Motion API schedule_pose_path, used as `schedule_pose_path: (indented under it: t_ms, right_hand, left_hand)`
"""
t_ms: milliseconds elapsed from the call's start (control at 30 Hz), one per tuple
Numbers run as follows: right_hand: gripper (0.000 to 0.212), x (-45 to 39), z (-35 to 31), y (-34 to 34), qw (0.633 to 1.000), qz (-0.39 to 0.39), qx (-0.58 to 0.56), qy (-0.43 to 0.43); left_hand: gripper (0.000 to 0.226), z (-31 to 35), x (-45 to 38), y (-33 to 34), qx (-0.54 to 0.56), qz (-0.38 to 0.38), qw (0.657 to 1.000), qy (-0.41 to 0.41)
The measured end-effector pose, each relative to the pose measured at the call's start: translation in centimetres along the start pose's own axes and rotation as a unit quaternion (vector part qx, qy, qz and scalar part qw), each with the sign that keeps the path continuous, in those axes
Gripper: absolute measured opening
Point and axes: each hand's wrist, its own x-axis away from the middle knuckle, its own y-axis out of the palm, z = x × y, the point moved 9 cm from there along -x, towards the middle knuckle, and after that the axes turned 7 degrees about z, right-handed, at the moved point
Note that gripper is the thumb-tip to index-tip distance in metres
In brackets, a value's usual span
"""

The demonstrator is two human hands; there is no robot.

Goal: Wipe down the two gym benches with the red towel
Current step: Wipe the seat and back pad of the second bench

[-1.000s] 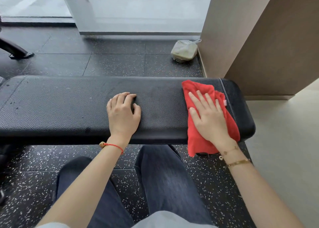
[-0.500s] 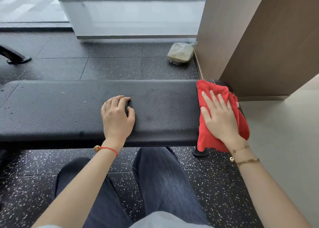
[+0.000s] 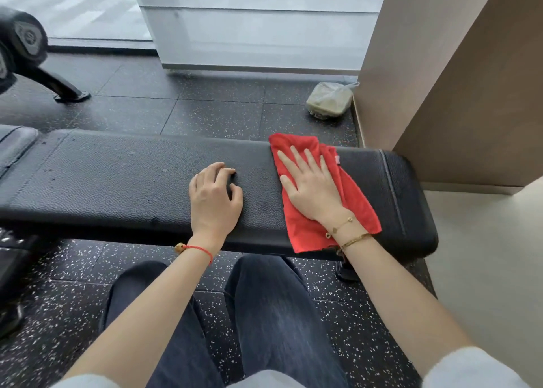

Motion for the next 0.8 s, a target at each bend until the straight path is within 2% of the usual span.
schedule_pose_path:
  t_ms: [133,367,467,600,700,800]
  right_hand:
    - [0.056,2.8,-3.4,0.5,0.997,-0.002,-0.011,-0.081]
    - [0.053,-1.8,-4.2,1.2,0.999,-0.014,-0.016,-0.039]
    - [0.053,-4.7,-7.1,2.2,0.999,-0.029,-0.014,-0.026]
    - [0.054,-6.3,-14.2,4.0,0.996,-0.052,-0.022,-0.067]
    - [0.054,-5.7,-19.6,4.9,0.992,-0.055,-0.028,-0.11]
    - [0.053,-3.7,-22.6,5.2,0.987,-0.04,-0.032,-0.151]
  left_hand:
    - [0.025,-0.5,0.0,-0.6,0.033,0.017,0.999,-0.018]
    - [0.03,-1.9,-0.4,-4.2,0.132,0.071,0.988,-0.043]
    - [0.029,-5.9,-1.0,-6.8,0.109,0.079,0.99,-0.051]
    - [0.031,-14.3,-1.7,-10.4,0.04,0.113,0.988,-0.094]
    - [0.034,-19.7,-2.2,-11.0,-0.016,0.098,0.989,-0.108]
    - [0.034,-22.3,-3.0,-10.1,-0.041,0.066,0.994,-0.082]
